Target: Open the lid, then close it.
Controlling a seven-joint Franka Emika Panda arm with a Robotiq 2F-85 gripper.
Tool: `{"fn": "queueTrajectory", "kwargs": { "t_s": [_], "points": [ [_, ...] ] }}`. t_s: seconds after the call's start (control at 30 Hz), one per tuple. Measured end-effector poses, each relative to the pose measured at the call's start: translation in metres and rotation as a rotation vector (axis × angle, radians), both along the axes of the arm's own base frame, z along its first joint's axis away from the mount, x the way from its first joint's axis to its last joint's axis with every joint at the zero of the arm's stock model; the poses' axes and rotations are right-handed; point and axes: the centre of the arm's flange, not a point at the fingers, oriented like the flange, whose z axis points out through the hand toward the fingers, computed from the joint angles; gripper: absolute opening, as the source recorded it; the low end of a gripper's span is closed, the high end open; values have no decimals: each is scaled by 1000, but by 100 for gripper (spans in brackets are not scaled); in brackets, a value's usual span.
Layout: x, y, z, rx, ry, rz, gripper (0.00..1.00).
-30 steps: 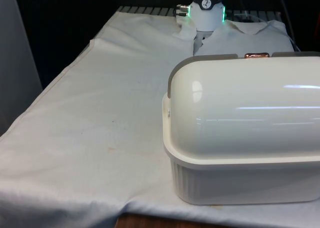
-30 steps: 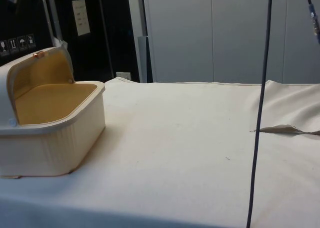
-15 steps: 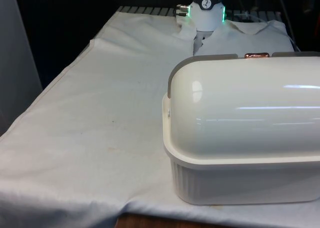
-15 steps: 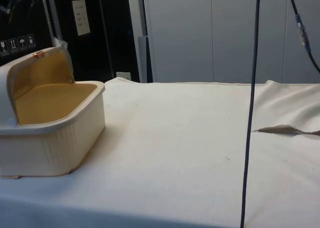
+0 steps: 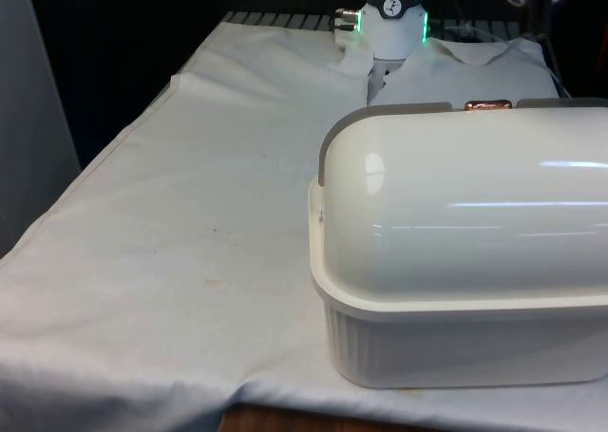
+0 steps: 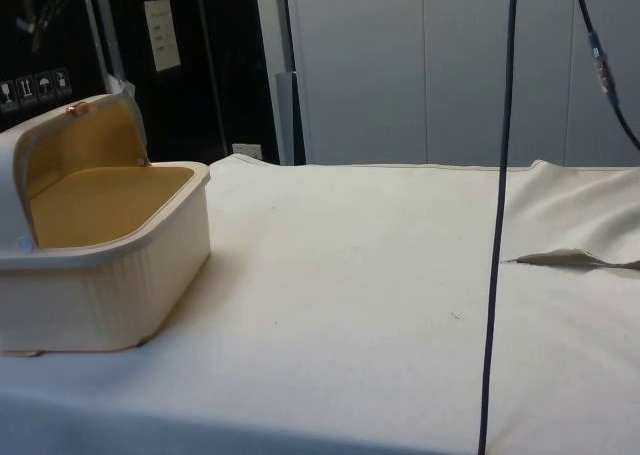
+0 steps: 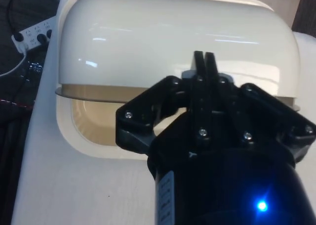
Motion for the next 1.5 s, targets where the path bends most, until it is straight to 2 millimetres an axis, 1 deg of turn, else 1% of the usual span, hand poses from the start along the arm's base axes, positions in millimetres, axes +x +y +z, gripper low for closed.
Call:
{"fn": "queueTrajectory", "kwargs": {
  "t_s": [0.03, 0.2, 0.4, 0.73, 1.03, 1.5],
  "points": [
    [0, 0, -1, 0, 2, 0, 0],
    [3, 1, -10, -3, 13, 0, 0],
    [9, 1, -28, -7, 32, -2, 0],
    [6, 1, -45, -13, 63, -2, 0],
    [3, 1, -57, -17, 87, -2, 0],
    [0, 0, -64, -28, 145, -7, 0]
  ]
}}
